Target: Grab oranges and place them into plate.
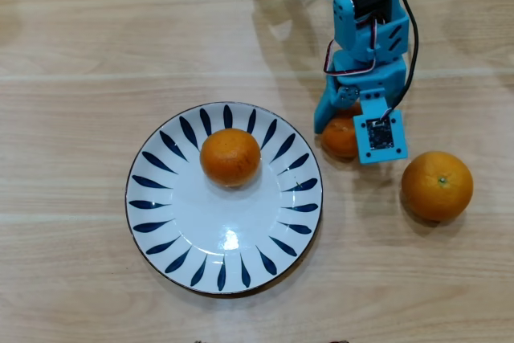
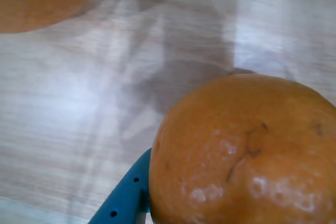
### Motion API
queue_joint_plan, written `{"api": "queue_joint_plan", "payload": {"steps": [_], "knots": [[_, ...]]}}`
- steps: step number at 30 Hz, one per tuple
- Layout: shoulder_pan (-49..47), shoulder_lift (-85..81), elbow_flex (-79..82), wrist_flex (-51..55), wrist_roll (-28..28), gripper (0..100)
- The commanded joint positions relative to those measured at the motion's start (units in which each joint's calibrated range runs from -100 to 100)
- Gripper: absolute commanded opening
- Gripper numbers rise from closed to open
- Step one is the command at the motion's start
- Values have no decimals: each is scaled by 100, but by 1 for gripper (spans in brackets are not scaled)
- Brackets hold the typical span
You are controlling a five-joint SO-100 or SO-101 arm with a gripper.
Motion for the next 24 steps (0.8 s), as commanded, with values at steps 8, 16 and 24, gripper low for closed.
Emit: {"api": "queue_joint_plan", "payload": {"steps": [8,16,24], "knots": [[483,-1241,-1211,-83,1210,30],[1451,-1207,-1084,-1071,2516,30],[1830,-1199,39,-2558,2605,30]]}}
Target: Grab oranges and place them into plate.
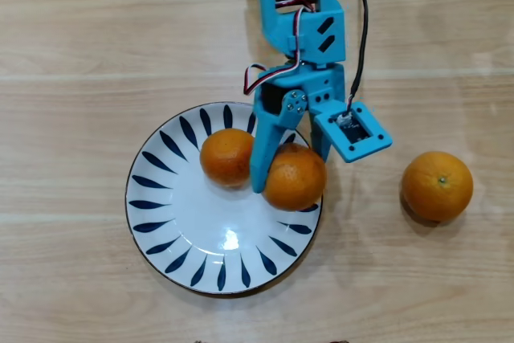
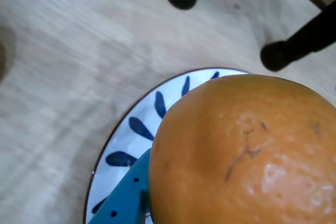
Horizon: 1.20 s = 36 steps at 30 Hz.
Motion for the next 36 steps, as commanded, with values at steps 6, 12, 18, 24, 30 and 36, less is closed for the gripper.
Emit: {"api": "queue_joint_plan", "payload": {"steps": [6,12,18,24,30,36], "knots": [[68,-90,424,-810,-149,30],[-61,53,424,-810,-426,38],[-150,53,424,-784,-463,49],[-424,-133,207,-534,-515,49],[-1174,-361,-826,918,-620,29],[-2069,-200,-2564,2517,-698,30]]}}
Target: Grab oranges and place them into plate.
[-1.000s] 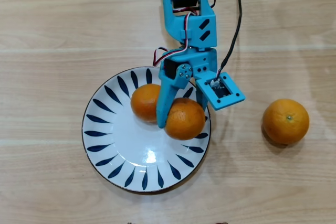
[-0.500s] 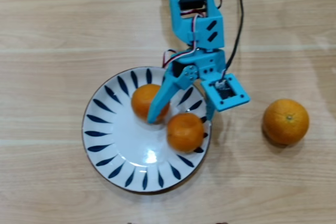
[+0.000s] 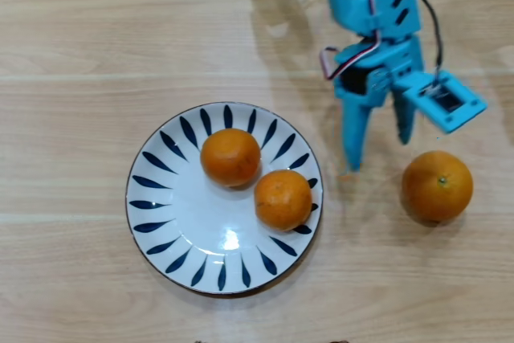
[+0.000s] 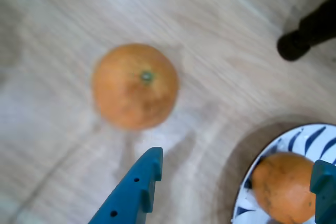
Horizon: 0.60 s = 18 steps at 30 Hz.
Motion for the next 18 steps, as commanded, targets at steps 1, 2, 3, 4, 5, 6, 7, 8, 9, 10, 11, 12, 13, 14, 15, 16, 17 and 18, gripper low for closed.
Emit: {"api": "queue_joint_plan", "payload": {"steps": [1,2,3,4,5,6,7,8,9,10,11,12,13,14,15,16,17,18], "knots": [[-594,-276,-1481,1035,-192,30],[-731,-200,-1753,1267,-271,30],[-860,-124,-2006,1482,-349,30],[-989,-48,-2233,1671,-449,30],[-1102,28,-2450,1808,-543,30],[-1199,112,-2604,1851,-605,30],[-1263,197,-2749,1851,-637,30],[-1320,298,-2866,1834,-673,30],[-1360,391,-2975,1774,-679,30],[-1384,484,-3038,1662,-679,30],[-1400,586,-3093,1525,-679,30],[-1400,670,-3111,1353,-679,30],[-1400,763,-3093,1189,-684,30],[-1400,848,-3066,1052,-741,31],[-1400,949,-3048,983,-856,33],[-1400,1051,-3038,957,-1003,36],[-1416,1161,-3038,957,-1144,39],[-1432,1270,-3038,940,-1264,43]]}}
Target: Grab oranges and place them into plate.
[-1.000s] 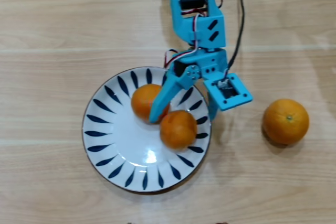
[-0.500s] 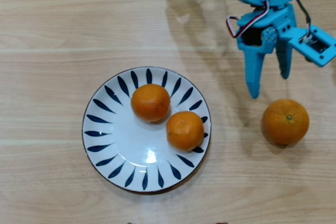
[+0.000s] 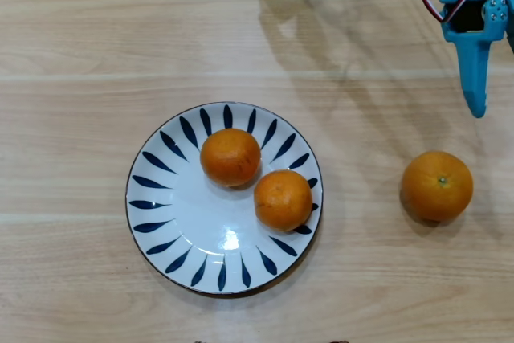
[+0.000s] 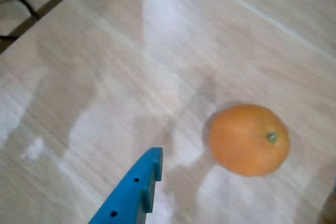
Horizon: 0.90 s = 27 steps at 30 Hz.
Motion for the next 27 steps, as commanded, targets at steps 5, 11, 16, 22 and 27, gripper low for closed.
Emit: {"api": "queue_joint_plan", "payload": {"steps": [5,11,16,22,27], "knots": [[-129,703,-258,-386,-822,55],[8,1311,-249,-1486,-822,56],[266,1869,-249,-2028,-618,56],[581,1869,176,-2036,-362,56],[750,1945,393,-2105,-335,55]]}}
